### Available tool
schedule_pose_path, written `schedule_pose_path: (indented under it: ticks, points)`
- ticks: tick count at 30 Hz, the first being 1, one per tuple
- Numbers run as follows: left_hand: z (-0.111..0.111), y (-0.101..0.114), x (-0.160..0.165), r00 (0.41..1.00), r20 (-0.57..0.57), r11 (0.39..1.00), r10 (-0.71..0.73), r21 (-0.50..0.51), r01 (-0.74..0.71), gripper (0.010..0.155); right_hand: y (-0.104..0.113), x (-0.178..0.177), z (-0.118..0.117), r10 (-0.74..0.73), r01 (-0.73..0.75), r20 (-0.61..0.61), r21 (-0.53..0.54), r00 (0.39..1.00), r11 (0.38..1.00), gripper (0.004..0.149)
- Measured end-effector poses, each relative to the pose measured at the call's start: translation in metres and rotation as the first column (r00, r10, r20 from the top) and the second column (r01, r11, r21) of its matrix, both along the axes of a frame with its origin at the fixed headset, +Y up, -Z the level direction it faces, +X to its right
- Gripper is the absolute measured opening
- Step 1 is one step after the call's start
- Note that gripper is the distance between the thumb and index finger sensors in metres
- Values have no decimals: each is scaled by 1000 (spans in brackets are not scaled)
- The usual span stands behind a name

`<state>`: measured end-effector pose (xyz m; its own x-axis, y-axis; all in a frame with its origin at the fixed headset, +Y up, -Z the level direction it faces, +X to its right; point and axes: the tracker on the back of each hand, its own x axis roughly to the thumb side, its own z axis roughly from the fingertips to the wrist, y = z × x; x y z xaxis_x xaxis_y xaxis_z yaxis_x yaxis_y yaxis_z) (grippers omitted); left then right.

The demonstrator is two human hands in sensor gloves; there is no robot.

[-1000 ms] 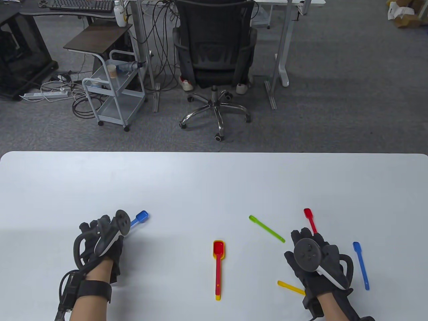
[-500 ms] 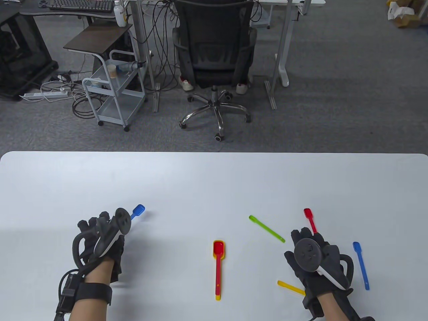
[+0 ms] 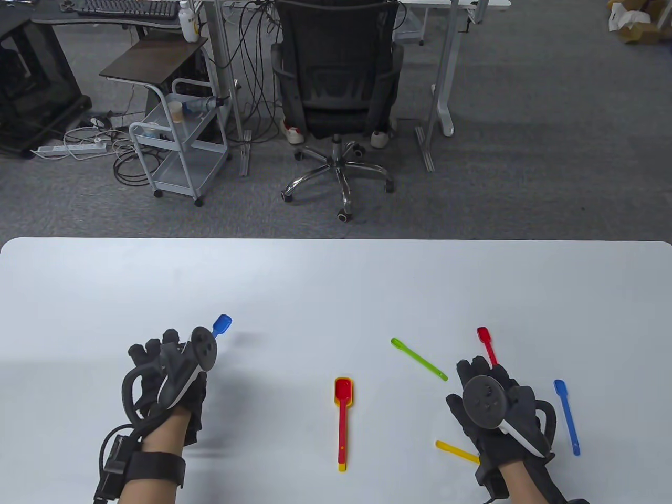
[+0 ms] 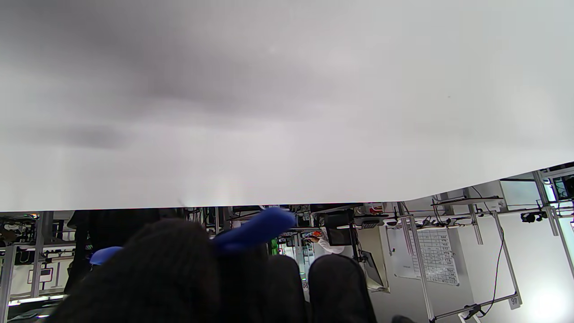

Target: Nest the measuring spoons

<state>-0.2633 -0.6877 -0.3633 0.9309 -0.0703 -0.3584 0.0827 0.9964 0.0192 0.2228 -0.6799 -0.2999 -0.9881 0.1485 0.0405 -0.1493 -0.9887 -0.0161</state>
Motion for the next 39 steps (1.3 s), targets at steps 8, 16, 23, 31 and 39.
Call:
schedule_pose_path:
  ticks: [8, 16, 23, 31, 39]
  points:
    - [8, 8, 18, 1000, 8, 1000, 18, 6, -18, 49, 0, 1, 1, -9, 9, 1, 1, 1000, 1000, 68]
    - [17, 15, 40, 1000, 25, 1000, 17, 14, -17, 49, 1, 2, 1, -11, 11, -2, 6, 1000, 1000, 68]
    - [25, 20, 62, 999, 43, 1000, 23, 7, -23, 49, 1, 3, 1, -15, 15, -1, 6, 1000, 1000, 68]
    - [32, 18, 89, 998, 58, 1000, 11, -3, -10, 49, 1, 3, 1, -17, 17, 2, 1, 1000, 1000, 68]
    - [38, 9, 118, 997, 69, 999, 26, -30, -24, 49, 2, 3, 1, -17, 17, 1, 5, 1000, 1000, 68]
